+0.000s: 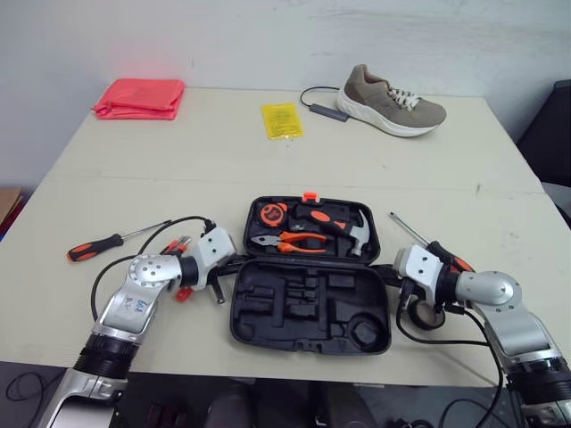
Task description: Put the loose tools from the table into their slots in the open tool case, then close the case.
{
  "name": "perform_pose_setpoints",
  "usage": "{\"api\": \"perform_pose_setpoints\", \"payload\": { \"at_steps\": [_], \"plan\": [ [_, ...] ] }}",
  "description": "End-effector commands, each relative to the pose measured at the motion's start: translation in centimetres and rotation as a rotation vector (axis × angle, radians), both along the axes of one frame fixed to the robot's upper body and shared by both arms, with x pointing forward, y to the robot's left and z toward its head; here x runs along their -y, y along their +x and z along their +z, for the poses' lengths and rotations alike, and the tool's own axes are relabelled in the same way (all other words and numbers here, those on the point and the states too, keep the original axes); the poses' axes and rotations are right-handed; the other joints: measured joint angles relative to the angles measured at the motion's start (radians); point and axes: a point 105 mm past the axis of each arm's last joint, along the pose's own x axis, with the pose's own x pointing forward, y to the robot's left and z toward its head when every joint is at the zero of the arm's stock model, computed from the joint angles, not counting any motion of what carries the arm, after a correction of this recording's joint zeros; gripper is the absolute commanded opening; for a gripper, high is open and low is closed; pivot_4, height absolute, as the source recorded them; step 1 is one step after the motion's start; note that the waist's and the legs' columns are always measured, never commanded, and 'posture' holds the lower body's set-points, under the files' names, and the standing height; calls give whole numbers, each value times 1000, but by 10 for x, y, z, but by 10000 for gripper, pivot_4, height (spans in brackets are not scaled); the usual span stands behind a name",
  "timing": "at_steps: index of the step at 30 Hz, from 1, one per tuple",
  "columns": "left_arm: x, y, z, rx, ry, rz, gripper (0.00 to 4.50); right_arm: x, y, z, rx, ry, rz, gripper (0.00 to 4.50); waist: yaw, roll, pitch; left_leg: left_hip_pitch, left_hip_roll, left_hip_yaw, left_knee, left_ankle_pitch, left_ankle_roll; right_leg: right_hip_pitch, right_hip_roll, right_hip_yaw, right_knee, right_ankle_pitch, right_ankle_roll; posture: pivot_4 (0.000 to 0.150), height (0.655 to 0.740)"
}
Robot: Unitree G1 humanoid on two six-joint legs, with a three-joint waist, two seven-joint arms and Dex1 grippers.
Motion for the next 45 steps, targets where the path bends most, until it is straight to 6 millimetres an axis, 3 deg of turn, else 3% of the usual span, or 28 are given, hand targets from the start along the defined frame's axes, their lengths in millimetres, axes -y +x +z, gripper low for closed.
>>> {"api": "perform_pose_setpoints", "payload": {
  "at_steps": [1, 6, 11, 15, 16, 20, 22, 26, 29, 32, 37, 41, 45],
  "plan": [
    [-4, -4, 7, 27, 0, -11, 742, -6, -1, 10, 45, 7, 44, 0, 0, 0, 0, 0, 0, 0, 0, 0, 0, 0, 0, 0, 0, 0, 0, 1500, 7400],
    [-29, -19, 36, 60, -49, -17, 742, 19, -9, 29, 100, 7, 6, 0, 4, 0, 0, -2, 0, 0, -1, 0, 0, -3, 0, 0, 0, 0, 0, 1500, 7400],
    [-74, -37, 55, 65, -54, 28, 742, 66, -25, 58, 136, 25, -122, 0, 9, 1, 1, -3, -1, 0, -1, 0, 0, -4, -2, 0, -1, 0, 0, 1500, 7400],
    [-123, -42, 69, 95, -55, 168, 742, 109, -49, 61, 150, -48, -216, 0, 11, 1, 1, -3, -1, -2, -3, -1, 2, -1, -3, -2, -4, 0, 0, 1500, 7400],
    [-132, -43, 72, 104, -54, 196, 3079, 117, -54, 61, 152, -54, -238, 0, 9, 1, 1, -2, -1, -3, -4, -1, 2, 0, -3, -3, -5, 0, 0, 1500, 7400],
    [-194, -47, 83, 167, -49, 408, 17079, 157, -79, 65, 168, -36, -388, 13812, 5, 1, 1, -2, -1, -3, -5, -2, 1, 0, -2, -3, -7, 0, 0, 1500, 7400],
    [-237, -53, 85, 186, -53, 578, 27063, 182, -93, 62, 183, -56, -490, 24442, 3, 1, 2, -1, -1, -2, -5, -2, 1, 0, -2, -2, -7, 0, 0, 1500, 7400],
    [-275, -72, 77, 186, -16, 701, 44706, 207, -110, 53, 199, -66, -604, 44388, 0, 1, 2, -1, -1, -1, -7, -7, 7, 0, -2, -2, -8, 0, -1, 1500, 7400],
    [-313, -92, 76, 220, -20, 876, 44706, 216, -120, 50, 207, -37, -661, 44388, -1, 1, 2, 0, -1, -1, -6, -8, 6, 0, -4, -1, -8, 0, -1, 1500, 7400],
    [-341, -120, 63, 197, 21, 1008, 44706, 223, -127, 50, 231, -16, -686, 44388, -6, 1, 2, 0, 0, -1, -7, -11, 3, -1, -4, -1, -8, 0, -1, 1500, 7400],
    [-355, -139, 58, 208, -7, 1094, 44706, 220, -125, 52, 258, 46, -672, 44388, -9, 2, 2, 0, 0, -1, -8, -13, 1, -1, -5, -2, -9, -1, -1, 1500, 7400],
    [-345, -129, 61, 227, -35, 1042, 44706, 207, -113, 56, 256, 104, -624, 44388, -3, 2, 2, 0, 0, -2, -7, -13, 1, 0, -7, -4, -9, -1, -1, 1500, 7400],
    [-326, -108, 69, 248, -80, 942, 44706, 180, -97, 67, 278, 166, -509, 44388, 2, 3, 2, -1, 0, -3, -8, -13, 0, 0, -7, -5, -9, -1, -2, 1500, 7400]
  ]
}}
